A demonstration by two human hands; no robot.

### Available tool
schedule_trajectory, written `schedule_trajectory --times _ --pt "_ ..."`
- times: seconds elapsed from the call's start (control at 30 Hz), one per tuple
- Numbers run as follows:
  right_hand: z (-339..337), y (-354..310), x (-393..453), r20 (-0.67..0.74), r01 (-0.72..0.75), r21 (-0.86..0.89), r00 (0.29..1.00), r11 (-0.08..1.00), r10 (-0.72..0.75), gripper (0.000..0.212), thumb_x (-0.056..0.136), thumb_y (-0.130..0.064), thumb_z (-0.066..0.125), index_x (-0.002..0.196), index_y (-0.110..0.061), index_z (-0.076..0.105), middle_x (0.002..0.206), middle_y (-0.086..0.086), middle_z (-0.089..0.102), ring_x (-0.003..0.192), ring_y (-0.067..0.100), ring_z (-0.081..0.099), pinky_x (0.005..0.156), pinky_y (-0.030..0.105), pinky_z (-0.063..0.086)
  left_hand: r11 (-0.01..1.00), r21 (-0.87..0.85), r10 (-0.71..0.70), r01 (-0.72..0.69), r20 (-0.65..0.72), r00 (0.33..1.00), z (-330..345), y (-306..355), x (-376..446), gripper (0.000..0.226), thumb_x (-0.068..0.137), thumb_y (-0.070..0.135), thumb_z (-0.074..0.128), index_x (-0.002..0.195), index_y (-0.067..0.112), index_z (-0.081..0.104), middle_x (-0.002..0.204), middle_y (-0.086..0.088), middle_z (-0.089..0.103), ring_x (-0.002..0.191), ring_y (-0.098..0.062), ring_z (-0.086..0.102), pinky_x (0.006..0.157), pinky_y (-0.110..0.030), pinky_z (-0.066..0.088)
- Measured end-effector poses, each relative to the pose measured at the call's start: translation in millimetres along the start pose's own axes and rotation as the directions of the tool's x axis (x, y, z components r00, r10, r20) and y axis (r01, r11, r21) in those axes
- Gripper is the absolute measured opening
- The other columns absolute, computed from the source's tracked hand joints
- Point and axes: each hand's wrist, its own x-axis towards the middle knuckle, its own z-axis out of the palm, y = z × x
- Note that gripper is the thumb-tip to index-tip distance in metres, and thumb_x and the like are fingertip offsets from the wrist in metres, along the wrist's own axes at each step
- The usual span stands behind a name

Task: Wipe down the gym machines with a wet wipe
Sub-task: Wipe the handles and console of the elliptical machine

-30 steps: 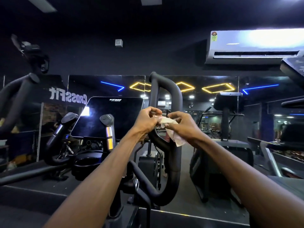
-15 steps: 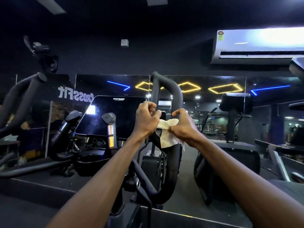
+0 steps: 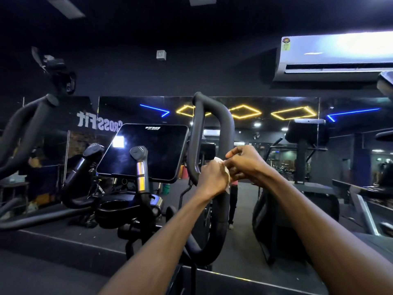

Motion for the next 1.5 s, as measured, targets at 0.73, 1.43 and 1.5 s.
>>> schedule_trajectory --times 0.73,1.43,1.5 --pt "0.1 -14.9 51.6 -0.365 0.129 -0.172 0.912 0.977 -0.185 0.015 0.099 -0.03 0.05 0.106 -0.017 0.05 0.086 -0.005 0.051 0.089 0.022 0.052 0.076 0.037 0.038 0.975 0.22 0.015 -0.004 -0.046 0.999 26.4 -11.2 16.6 0.063 0.1 0.059 0.016 0.119 0.008 0.048 0.113 -0.02 0.059 0.107 -0.037 0.054 0.09 -0.046 0.041" --pt "9.8 4.5 91.8 -0.414 0.166 -0.105 0.889 0.98 -0.195 0.044 0.103 -0.055 0.031 0.109 -0.013 0.04 0.101 0.009 0.058 0.091 0.029 0.055 0.079 0.04 0.038 0.845 -0.477 -0.314 0.244 -0.072 0.947 36.2 -5.5 55.0 0.057 0.092 0.05 0.015 0.091 0.016 0.061 0.099 -0.018 0.067 0.095 -0.036 0.065 0.089 -0.054 0.053" --pt "14.9 7.1 91.8 -0.421 0.179 -0.1 0.884 0.979 -0.205 0.042 0.103 -0.056 0.027 0.107 -0.014 0.035 0.093 0.006 0.055 0.081 0.026 0.051 0.074 0.038 0.034 0.803 -0.532 -0.378 0.269 -0.105 0.92 36.7 -2.7 68.0 0.066 0.082 0.054 0.016 0.101 0.012 0.064 0.106 -0.02 0.067 0.098 -0.037 0.064 0.091 -0.054 0.053"
